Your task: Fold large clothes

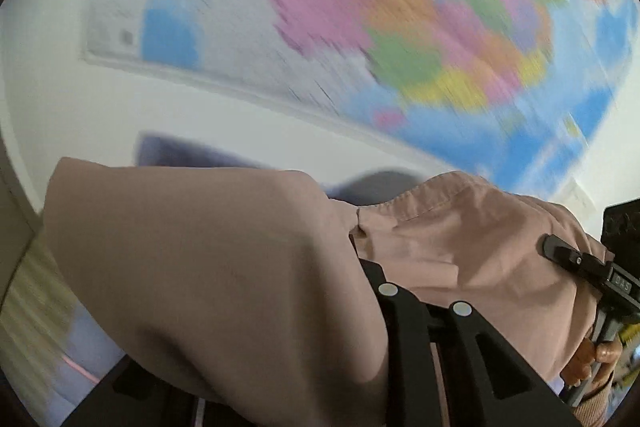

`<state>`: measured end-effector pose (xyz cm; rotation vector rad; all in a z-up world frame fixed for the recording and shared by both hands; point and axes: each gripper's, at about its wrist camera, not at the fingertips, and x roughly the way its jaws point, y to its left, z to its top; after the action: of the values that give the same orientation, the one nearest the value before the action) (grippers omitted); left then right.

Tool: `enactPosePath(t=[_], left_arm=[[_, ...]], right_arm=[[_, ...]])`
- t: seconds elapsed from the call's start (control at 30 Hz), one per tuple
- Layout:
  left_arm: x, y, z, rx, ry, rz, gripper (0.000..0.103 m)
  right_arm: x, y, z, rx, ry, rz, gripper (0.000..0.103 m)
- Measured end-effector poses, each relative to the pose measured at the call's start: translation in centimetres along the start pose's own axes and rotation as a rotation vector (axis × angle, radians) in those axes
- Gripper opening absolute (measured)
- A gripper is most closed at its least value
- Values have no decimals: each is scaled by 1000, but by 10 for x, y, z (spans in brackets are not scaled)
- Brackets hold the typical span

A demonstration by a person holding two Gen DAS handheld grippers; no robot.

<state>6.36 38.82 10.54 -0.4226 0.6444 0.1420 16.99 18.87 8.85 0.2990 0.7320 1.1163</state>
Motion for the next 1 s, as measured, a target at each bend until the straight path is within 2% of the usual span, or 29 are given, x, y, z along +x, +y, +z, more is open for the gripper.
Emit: enactPosePath(t=[0.1, 0.2, 0.23, 0.33, 0.43, 0.47, 0.5, 0.53, 0.57, 0.6, 0.7, 0.73, 0.8, 0.83, 0.87, 0.93, 1.0], left_arm=[[-8, 32, 28, -31, -89, 82, 18], [0, 69, 40, -41, -140, 164, 18], [7, 80, 40, -46, -138, 187, 18], [47, 130, 26, -102, -52, 260, 19], [89, 177, -3, -188, 84, 325, 18], [96, 189, -13, -212, 102, 330, 19], [97, 195, -19, -221, 94, 325, 20], [96, 198, -21, -219, 90, 321, 24], [95, 199, -23, -218, 87, 318, 26], [94, 201, -23, -221, 88, 314, 27], [92, 202, -21, -226, 96, 310, 28], [88, 204, -21, -222, 96, 315, 29], [87, 200, -21, -210, 95, 328, 32], [86, 199, -23, -204, 99, 344, 37], [84, 197, -23, -202, 98, 361, 39], [80, 193, -25, -185, 100, 375, 42], [75, 189, -27, -166, 102, 406, 49]], right_arm=[[41, 12, 25, -10, -14, 73, 14], [85, 23, 30, -61, 10, 74, 14], [111, 24, 26, -79, 41, 81, 14], [172, 3, 0, -29, 152, 75, 14], [222, -30, -40, 41, 305, 36, 17], [231, -40, -52, 62, 345, 28, 22], [234, -50, -62, 87, 367, 31, 31], [234, -57, -67, 108, 371, 30, 36], [229, -64, -70, 128, 368, 27, 45], [223, -70, -71, 144, 368, 24, 59], [196, -78, -69, 121, 356, 6, 70], [186, -81, -68, 122, 352, 5, 71], [163, -92, -68, 138, 324, 0, 71], [157, -97, -70, 146, 314, -8, 70], [150, -102, -70, 158, 299, -5, 66], [148, -108, -69, 169, 302, -6, 51], [157, -108, -71, 163, 325, -37, 20]])
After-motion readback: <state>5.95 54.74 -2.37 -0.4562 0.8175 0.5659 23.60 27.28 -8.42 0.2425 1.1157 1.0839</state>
